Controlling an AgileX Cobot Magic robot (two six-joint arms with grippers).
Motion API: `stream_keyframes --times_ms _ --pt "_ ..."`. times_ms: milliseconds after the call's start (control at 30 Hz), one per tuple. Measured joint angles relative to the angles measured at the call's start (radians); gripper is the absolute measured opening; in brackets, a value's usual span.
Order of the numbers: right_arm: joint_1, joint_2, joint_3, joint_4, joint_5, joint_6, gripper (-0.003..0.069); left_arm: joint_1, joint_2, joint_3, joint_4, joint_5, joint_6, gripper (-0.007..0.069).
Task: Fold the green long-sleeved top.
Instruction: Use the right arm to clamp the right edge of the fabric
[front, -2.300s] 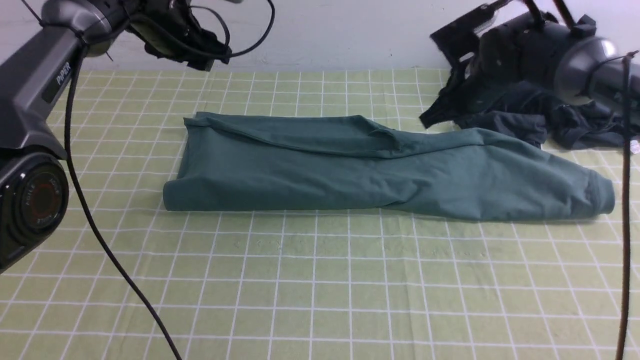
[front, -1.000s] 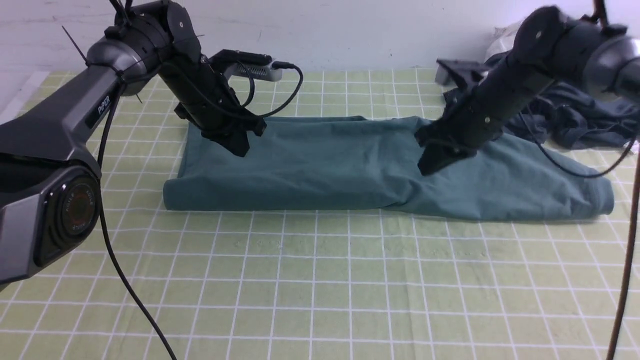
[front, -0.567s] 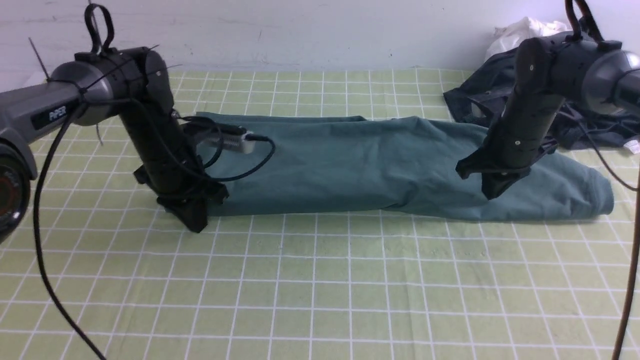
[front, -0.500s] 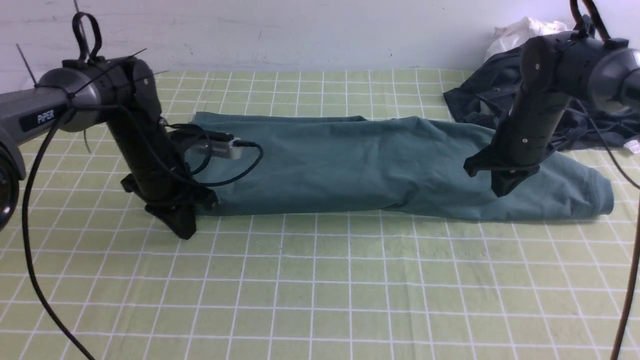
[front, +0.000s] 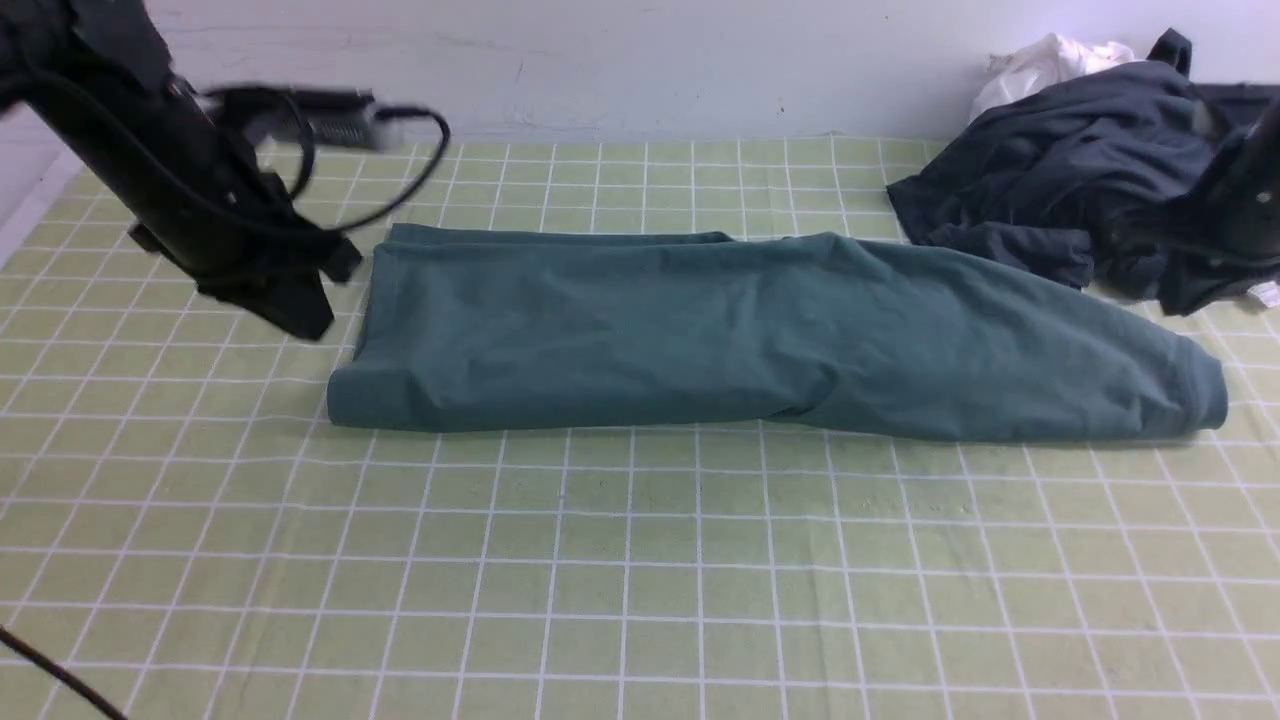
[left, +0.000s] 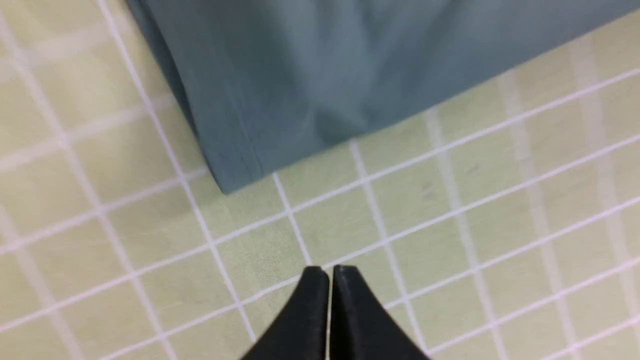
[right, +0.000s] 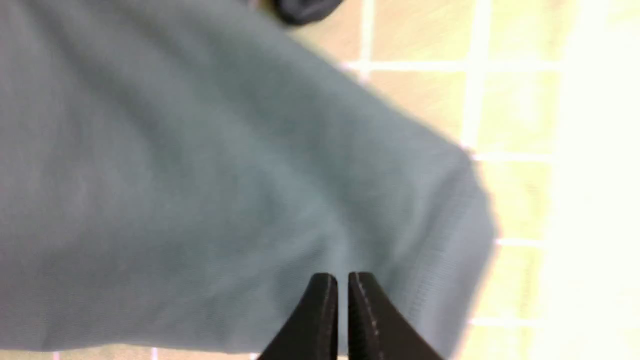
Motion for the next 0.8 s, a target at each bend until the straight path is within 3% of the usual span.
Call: stream_keyframes --times_ms 167,400,500,633,800 --pt "-0.048 -0.011 0.103 -0.001 -0.001 0.006 0.0109 0.000 -0.288 0.025 -0.026 -0.033 0.029 -0.0004" --pt "-0.059 -0.006 0.296 -0.013 -0.191 0.091 0.0348 0.000 -0.559 0.182 -0.033 -0.131 0.049 -0.0004" --pt "-0.059 0.000 0.321 0.022 -0.284 0.127 0.0414 0.000 -0.638 0.292 -0.031 -0.185 0.049 -0.0004" --pt "-0.059 0.018 0.321 0.060 -0.339 0.146 0.0402 0.000 -0.679 0.411 -0.029 -0.202 0.049 -0.0004" --pt "-0.059 0.054 0.320 0.065 -0.340 0.142 0.0268 0.000 -0.685 0.587 -0.025 -0.213 0.049 -0.0004"
